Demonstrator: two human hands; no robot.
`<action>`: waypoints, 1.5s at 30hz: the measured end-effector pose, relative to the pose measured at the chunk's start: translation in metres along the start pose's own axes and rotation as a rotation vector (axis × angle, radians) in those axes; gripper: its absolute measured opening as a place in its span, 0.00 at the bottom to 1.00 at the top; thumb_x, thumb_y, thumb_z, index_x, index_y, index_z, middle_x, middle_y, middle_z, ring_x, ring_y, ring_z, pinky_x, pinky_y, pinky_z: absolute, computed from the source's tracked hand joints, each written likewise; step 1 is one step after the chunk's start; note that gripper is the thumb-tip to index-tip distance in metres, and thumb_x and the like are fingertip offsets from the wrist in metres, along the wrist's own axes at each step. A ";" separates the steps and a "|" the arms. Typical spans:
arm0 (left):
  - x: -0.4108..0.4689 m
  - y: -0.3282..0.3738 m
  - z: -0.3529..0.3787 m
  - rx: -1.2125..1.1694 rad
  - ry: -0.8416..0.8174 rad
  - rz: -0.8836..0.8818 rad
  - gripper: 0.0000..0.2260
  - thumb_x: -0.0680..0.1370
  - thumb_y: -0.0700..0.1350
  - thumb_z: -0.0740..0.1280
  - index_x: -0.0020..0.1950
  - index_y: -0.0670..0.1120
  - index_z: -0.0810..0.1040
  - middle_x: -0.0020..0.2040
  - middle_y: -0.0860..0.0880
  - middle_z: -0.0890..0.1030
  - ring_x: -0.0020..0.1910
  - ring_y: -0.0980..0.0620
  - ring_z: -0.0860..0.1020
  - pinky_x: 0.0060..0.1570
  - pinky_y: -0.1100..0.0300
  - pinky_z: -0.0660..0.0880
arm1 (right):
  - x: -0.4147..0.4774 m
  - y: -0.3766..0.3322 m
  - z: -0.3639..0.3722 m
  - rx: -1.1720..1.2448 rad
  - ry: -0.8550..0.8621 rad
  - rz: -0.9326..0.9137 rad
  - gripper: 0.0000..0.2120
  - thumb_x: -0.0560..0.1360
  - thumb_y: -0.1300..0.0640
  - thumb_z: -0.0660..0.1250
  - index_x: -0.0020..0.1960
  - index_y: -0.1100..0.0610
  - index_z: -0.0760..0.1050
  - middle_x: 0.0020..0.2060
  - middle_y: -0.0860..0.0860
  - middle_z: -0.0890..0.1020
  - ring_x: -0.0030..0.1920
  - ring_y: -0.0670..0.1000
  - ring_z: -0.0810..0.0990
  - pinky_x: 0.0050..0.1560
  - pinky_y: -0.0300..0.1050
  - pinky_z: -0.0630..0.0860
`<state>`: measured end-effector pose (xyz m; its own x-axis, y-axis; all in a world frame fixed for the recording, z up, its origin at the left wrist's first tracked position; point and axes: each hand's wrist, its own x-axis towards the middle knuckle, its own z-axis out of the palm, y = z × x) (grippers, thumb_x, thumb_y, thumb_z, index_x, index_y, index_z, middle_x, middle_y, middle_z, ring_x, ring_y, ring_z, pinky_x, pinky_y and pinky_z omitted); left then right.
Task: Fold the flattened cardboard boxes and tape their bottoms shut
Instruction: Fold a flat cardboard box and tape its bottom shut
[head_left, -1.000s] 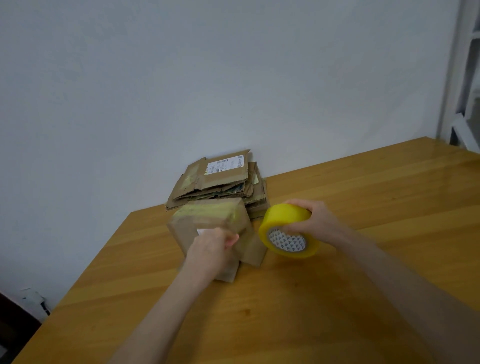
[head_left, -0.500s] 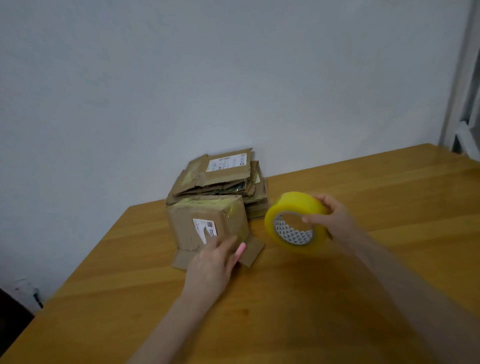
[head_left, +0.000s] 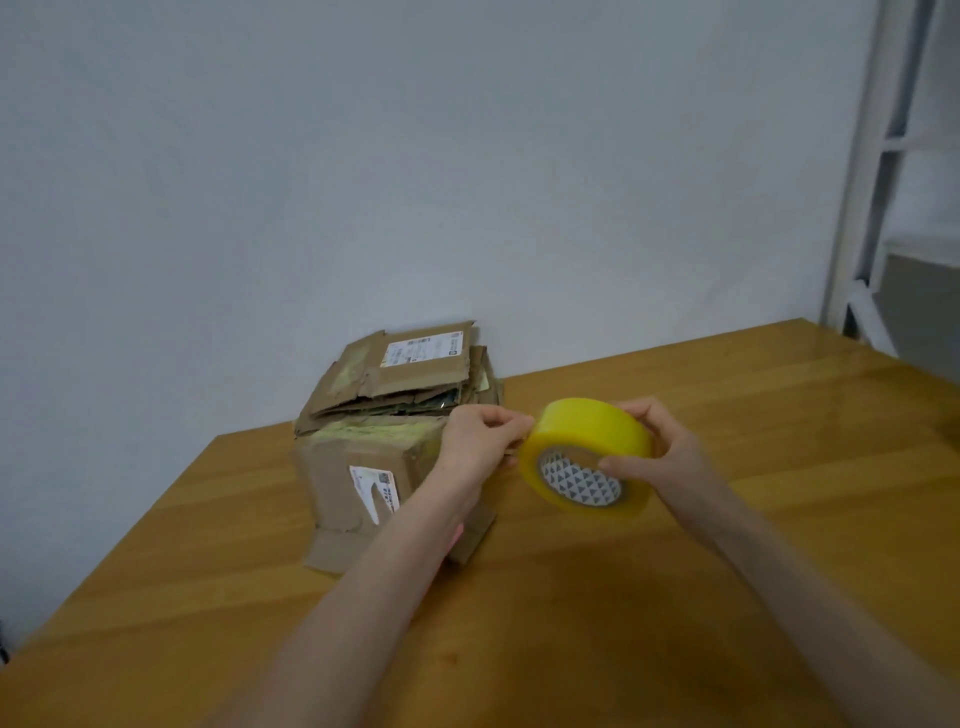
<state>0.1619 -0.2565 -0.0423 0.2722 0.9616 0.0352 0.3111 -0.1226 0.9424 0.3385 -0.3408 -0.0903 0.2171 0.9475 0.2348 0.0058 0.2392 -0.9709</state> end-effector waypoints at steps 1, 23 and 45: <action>0.002 0.000 0.005 0.047 0.009 0.009 0.05 0.76 0.43 0.69 0.45 0.42 0.82 0.42 0.43 0.83 0.36 0.52 0.78 0.34 0.65 0.77 | -0.001 0.000 -0.002 -0.010 -0.005 0.003 0.26 0.57 0.57 0.76 0.54 0.52 0.73 0.51 0.52 0.79 0.48 0.51 0.80 0.37 0.41 0.76; 0.012 0.009 0.045 0.343 -0.049 0.337 0.10 0.78 0.39 0.65 0.57 0.51 0.81 0.40 0.49 0.80 0.32 0.53 0.80 0.42 0.58 0.81 | -0.009 -0.011 -0.044 -0.397 0.069 0.036 0.19 0.66 0.63 0.76 0.51 0.56 0.70 0.49 0.52 0.76 0.48 0.51 0.78 0.39 0.45 0.78; 0.011 0.006 -0.062 0.735 0.288 0.430 0.11 0.79 0.50 0.63 0.44 0.48 0.83 0.37 0.52 0.81 0.33 0.55 0.75 0.32 0.60 0.71 | -0.021 0.020 -0.042 -1.488 0.197 -0.044 0.28 0.69 0.44 0.71 0.64 0.47 0.66 0.60 0.48 0.72 0.62 0.52 0.70 0.56 0.45 0.65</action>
<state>0.1103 -0.2310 -0.0151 0.2912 0.8087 0.5111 0.7660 -0.5171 0.3818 0.3751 -0.3654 -0.1164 0.3141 0.8736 0.3717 0.9490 -0.2772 -0.1505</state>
